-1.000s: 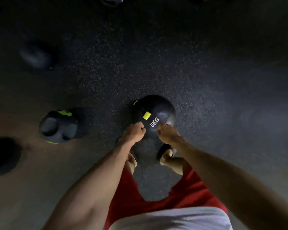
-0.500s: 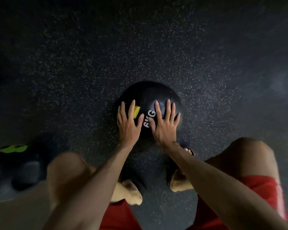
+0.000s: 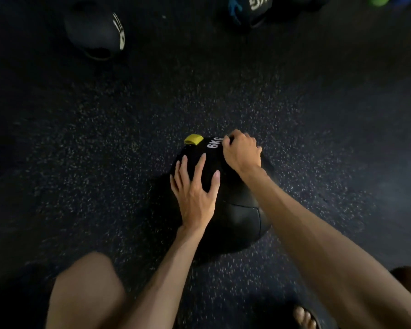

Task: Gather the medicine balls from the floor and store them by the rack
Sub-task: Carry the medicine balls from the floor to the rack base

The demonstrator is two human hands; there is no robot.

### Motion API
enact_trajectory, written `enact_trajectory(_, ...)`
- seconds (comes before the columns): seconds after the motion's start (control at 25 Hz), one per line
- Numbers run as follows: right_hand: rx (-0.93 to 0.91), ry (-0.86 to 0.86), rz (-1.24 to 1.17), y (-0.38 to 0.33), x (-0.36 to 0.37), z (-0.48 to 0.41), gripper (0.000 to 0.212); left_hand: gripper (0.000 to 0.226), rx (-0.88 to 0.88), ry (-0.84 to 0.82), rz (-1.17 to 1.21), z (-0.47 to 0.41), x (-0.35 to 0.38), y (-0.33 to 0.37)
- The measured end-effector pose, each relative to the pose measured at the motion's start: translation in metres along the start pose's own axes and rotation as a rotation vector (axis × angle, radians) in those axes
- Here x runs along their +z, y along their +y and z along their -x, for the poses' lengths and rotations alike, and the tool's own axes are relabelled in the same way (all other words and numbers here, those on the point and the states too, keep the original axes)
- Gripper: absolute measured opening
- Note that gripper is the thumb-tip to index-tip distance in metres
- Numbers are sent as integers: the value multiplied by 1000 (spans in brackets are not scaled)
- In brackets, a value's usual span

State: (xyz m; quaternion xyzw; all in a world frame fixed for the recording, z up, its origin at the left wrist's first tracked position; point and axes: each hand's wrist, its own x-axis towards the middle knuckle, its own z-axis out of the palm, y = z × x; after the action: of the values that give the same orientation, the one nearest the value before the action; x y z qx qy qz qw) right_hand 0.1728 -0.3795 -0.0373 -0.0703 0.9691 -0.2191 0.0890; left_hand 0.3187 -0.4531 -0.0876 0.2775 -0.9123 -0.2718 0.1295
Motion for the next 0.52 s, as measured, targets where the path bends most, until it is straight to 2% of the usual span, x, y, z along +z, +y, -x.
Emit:
enact_trajectory(0.12, -35, 44, -8, -9, 1, 1, 43, 60, -47, -33, -14, -41, 2, 6)
enact_trajectory(0.24, -85, 190, 124, -8, 18, 51, 56, 60, -120, -157, 17, -92, -2, 15)
enact_trajectory(0.32, -150, 230, 214, -4, 32, 74, 62, 59, -186, -237, 39, -128, -1, 21)
enact_trajectory(0.52, -131, 257, 184, -8, 32, 27, 62, 55, -245, -306, 132, -192, 6, 21)
